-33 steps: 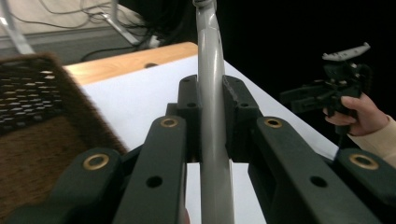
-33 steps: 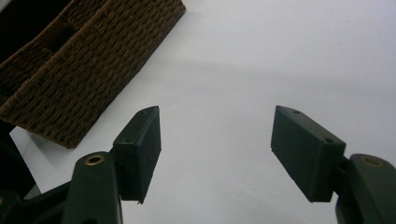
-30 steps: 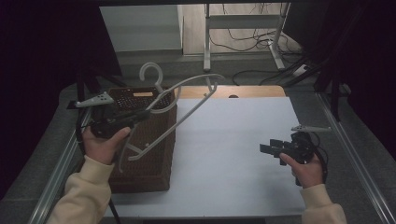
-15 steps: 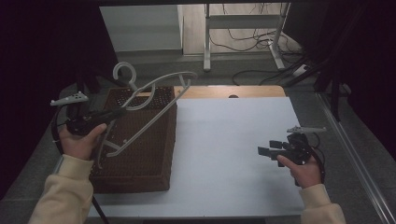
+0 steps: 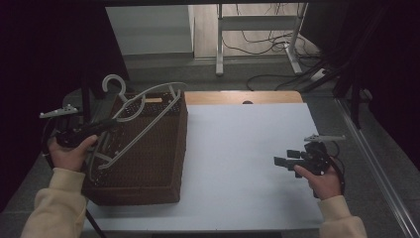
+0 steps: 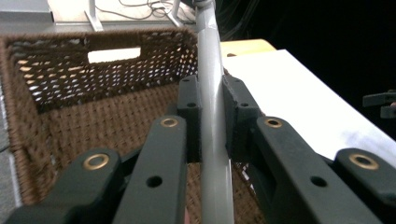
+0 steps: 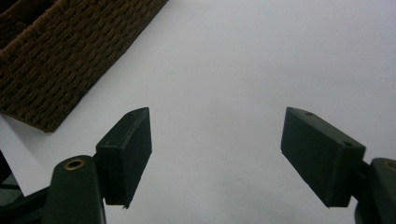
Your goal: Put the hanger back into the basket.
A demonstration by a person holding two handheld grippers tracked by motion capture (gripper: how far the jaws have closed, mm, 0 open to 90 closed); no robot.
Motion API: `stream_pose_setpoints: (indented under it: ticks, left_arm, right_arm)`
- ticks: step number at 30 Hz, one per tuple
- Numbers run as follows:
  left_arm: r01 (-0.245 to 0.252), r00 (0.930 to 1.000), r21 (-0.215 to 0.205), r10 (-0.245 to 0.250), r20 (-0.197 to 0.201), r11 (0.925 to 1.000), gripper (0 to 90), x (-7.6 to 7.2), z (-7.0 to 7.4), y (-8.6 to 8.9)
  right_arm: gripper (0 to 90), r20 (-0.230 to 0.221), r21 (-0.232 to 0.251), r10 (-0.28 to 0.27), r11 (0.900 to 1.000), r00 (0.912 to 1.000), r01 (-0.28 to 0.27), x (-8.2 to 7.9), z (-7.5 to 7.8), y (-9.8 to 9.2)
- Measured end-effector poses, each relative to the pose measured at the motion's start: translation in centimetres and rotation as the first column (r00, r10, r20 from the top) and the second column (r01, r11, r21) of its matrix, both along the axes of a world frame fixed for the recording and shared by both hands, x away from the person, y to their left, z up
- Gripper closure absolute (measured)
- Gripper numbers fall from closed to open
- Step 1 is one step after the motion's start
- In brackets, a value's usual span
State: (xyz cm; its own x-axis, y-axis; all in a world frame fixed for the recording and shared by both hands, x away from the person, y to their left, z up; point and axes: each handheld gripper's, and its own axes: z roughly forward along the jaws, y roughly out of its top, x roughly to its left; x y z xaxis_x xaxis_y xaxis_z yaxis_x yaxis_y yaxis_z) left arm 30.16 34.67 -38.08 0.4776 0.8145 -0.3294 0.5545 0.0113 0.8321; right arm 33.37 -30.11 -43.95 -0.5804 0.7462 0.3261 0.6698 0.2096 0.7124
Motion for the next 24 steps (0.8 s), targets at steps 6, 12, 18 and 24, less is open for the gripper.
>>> stream_pose_setpoints:
  ticks: [6, 12, 18, 24]
  left_arm:
    - [-0.003, 0.9998, 0.018, 0.004, -0.018, 0.9998, 79.0, 0.1, -1.0, 1.0]
    - [-0.002, 0.9983, 0.061, 0.006, -0.057, 0.9982, 79.0, 0.6, -2.6, 1.5]
    - [0.016, 0.9982, 0.094, -0.011, -0.058, 0.9954, 78.9, 1.3, -3.3, 1.0]
    - [0.035, 0.9951, 0.181, -0.018, -0.097, 0.9828, 45.3, 2.0, -4.1, 0.4]
  right_arm:
    - [23.8, -0.005, -0.008, 0.002, 1.0, 1.0, -0.002, 0.0, -0.1, 0.1]
    - [23.6, -0.011, -0.011, -0.001, 1.0, 0.9999, 0.0, 0.0, -0.1, 0.1]
    - [23.5, -0.016, -0.015, 0.002, 1.0, 0.9999, -0.003, 0.1, -0.2, 0.1]
    - [23.3, -0.02, -0.017, 0.007, 1.0, 0.9998, -0.007, 0.1, -0.2, 0.1]
